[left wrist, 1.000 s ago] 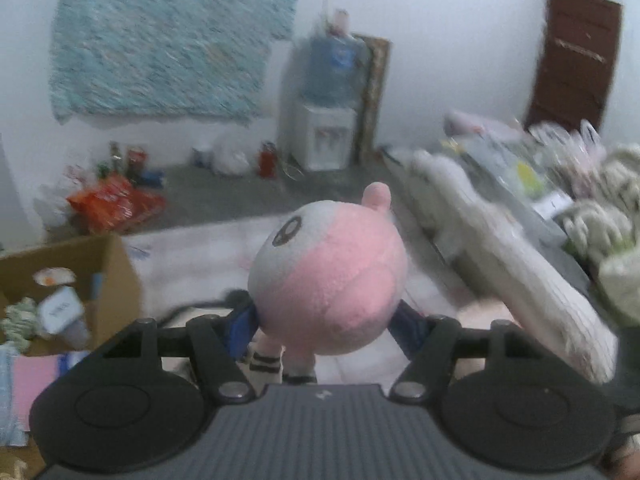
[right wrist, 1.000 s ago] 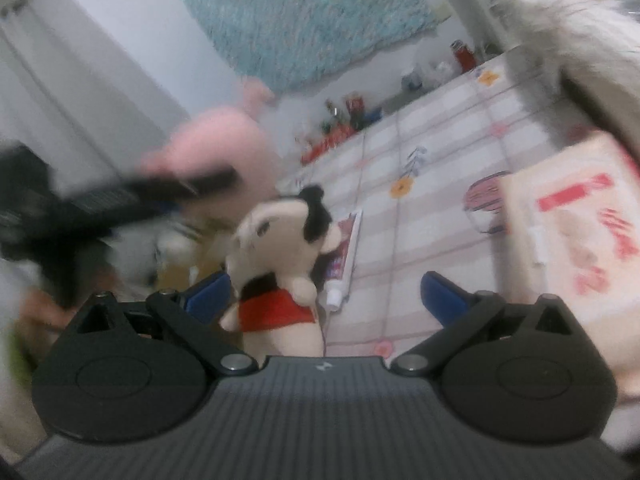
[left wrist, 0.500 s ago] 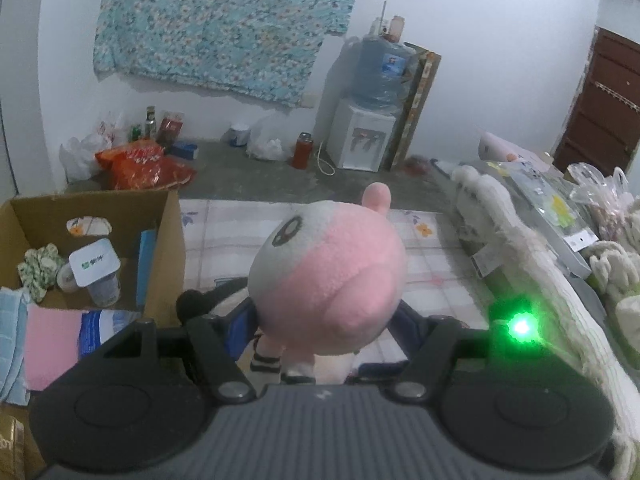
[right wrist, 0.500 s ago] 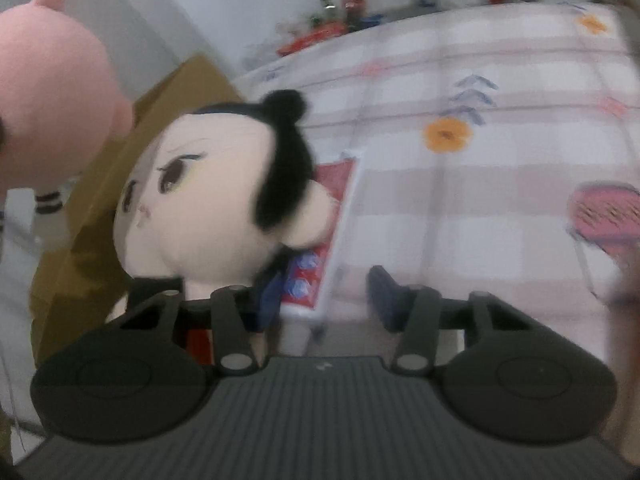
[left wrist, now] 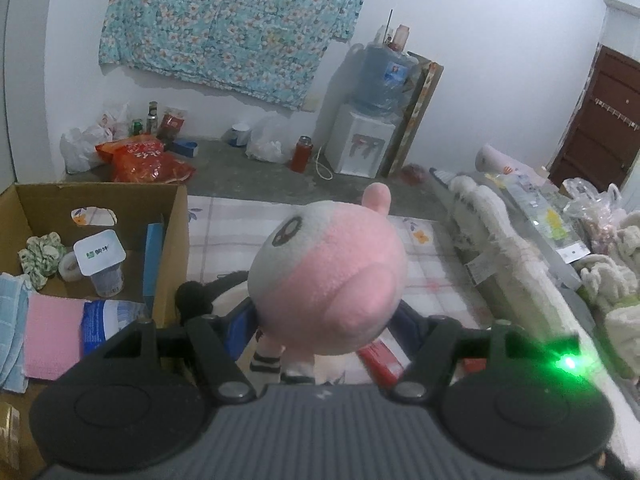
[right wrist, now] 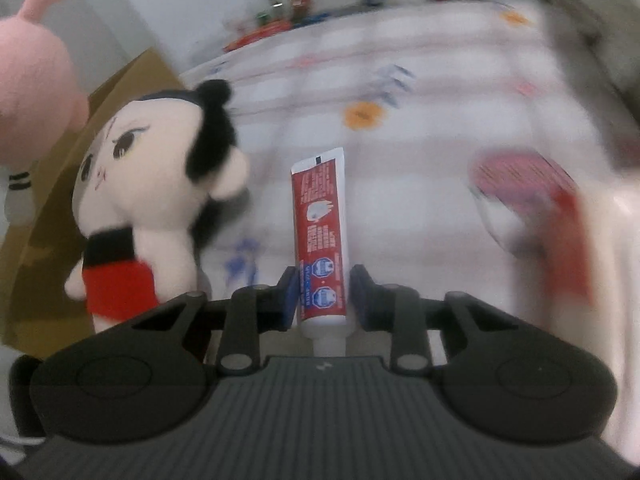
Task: Organize soft objects
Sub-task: 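Carry the pig plush over the box with the left tool while the right tool grasps the red toothpaste tube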
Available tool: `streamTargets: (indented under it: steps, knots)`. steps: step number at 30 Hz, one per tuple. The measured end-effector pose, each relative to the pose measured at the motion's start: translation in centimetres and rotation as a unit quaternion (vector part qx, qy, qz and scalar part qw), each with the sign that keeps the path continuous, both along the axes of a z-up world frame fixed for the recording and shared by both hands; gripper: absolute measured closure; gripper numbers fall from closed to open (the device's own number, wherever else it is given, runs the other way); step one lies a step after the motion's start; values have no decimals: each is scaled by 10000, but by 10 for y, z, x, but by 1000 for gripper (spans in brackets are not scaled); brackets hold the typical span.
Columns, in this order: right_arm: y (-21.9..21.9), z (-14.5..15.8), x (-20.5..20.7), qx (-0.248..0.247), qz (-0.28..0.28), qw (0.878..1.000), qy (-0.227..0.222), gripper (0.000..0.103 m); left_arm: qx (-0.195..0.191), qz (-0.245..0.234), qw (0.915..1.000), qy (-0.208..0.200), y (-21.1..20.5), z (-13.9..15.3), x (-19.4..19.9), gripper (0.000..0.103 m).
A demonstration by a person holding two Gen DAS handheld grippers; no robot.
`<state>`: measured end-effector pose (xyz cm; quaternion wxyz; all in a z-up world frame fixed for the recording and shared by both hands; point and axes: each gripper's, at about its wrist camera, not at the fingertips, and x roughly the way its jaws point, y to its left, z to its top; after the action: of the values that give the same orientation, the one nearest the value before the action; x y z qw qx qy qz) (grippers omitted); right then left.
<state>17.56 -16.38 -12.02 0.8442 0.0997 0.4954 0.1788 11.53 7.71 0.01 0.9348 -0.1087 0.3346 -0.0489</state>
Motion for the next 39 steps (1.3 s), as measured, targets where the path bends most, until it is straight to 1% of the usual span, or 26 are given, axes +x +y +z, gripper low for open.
streamTargets:
  steps: [3, 6, 9, 11, 13, 15, 16, 18, 21, 23, 25, 26, 27, 29, 31, 34, 35, 36, 38, 39]
  knots:
    - [-18, 1, -33, 101, -317, 9994, 135, 76, -135, 50, 9999, -67, 7, 9, -15, 32]
    - [-21, 3, -58, 92, -397, 9990, 190, 76, -224, 271, 9992, -197, 27, 28, -39, 32]
    - [-19, 6, -70, 14, -358, 9992, 203, 74, -240, 587, 9975, -310, 55, 50, -66, 32]
    - [-19, 8, -71, 63, -368, 9991, 206, 69, -278, 863, 9954, -306, 81, 59, -81, 31]
    - [-16, 7, -68, 120, -321, 9991, 239, 68, -196, 1174, 9926, -256, 103, 63, -91, 31]
    - [-13, 7, -67, 27, -280, 9994, 208, 68, 66, 1476, 9889, -131, 121, 60, -98, 31]
    - [-10, 6, -66, -19, -267, 9994, 200, 68, 236, 1606, 9867, -47, 128, 56, -100, 31]
    - [-7, 7, -66, -100, -255, 9994, 191, 68, 436, 1685, 9845, 200, 139, 45, -98, 31]
    - [-5, 7, -67, -115, -286, 9993, 229, 68, 660, 1606, 9816, 801, 152, 15, -84, 31]
    - [-6, 7, -67, -87, -330, 9990, 271, 68, 785, 1545, 9770, 1240, 158, -9, -69, 31]
    - [-6, 7, -67, -64, -360, 9989, 300, 68, 812, 1491, 9723, 1607, 166, -28, -55, 31]
    - [-6, 7, -67, -63, -372, 9988, 306, 68, 796, 1527, 9679, 1831, 170, -38, -47, 31]
    - [-6, 7, -67, -65, -382, 9988, 308, 68, 850, 1503, 9658, 1935, 172, -47, -44, 31]
    - [-6, 7, -68, -46, -400, 9988, 295, 67, 1170, 1505, 9584, 2125, 171, -59, -33, 31]
    - [-7, 6, -69, 4, -424, 9987, 289, 67, 1569, 1517, 9467, 2370, 170, -73, -22, 30]
    - [-10, 5, -70, 104, -465, 9984, 296, 67, 1943, 1475, 9312, 2707, 171, -95, -21, 27]
    - [-11, 5, -70, 120, -467, 9984, 300, 67, 1945, 1450, 9283, 2818, 169, -102, -22, 28]
    - [-11, 5, -70, 132, -461, 9984, 304, 66, 1898, 1457, 9282, 2849, 170, -103, -23, 26]
    - [-12, 5, -70, 149, -438, 9984, 318, 65, 1726, 1493, 9314, 2836, 172, -102, -29, 22]
    - [-13, 5, -70, 163, -425, 9984, 332, 63, 1600, 1517, 9334, 2830, 174, -99, -33, 21]
